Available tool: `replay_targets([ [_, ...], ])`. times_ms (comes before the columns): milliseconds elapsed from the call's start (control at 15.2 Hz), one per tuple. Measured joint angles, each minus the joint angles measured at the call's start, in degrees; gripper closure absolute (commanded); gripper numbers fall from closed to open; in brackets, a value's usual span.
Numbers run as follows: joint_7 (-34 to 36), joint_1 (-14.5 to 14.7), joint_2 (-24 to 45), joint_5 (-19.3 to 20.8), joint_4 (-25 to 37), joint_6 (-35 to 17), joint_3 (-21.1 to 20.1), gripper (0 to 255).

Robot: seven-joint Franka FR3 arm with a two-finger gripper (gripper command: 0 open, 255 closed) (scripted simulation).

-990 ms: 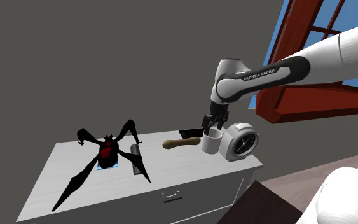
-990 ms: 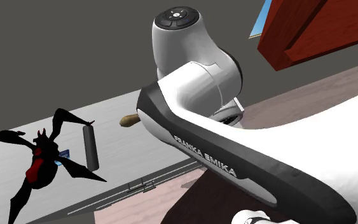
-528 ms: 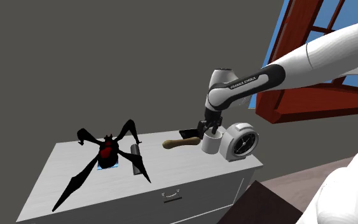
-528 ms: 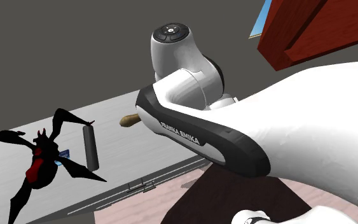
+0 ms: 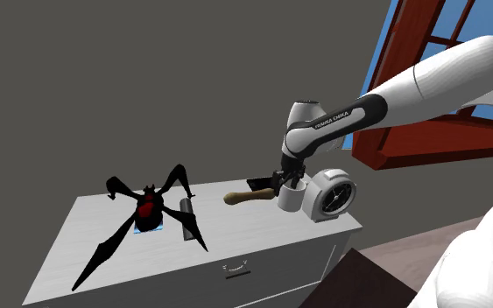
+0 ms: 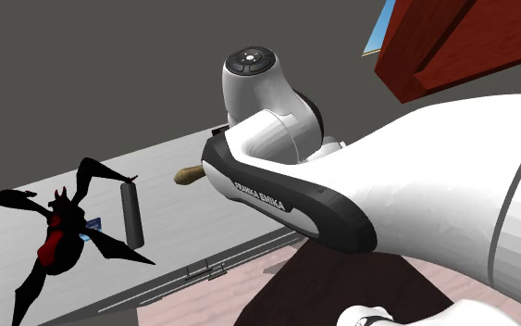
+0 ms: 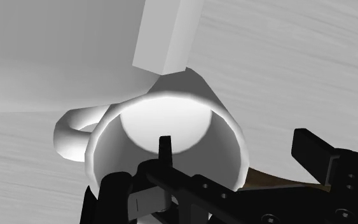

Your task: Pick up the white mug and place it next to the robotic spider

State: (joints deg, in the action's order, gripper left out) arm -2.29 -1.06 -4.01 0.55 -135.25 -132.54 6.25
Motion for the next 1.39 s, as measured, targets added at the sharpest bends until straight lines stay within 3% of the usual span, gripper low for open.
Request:
replay_targets([
  [132,0.0,0.0,0.0,0.0,0.0,0.0,0.0,0],
  [198,0.0,0.0,0.0,0.0,0.0,0.0,0.0,255],
  [858,0.0,0.0,0.0,0.0,0.0,0.0,0.0,255],
  [1386,0.3,0.0,-3.1,0.3,2.4,5.5,-0.1,255],
])
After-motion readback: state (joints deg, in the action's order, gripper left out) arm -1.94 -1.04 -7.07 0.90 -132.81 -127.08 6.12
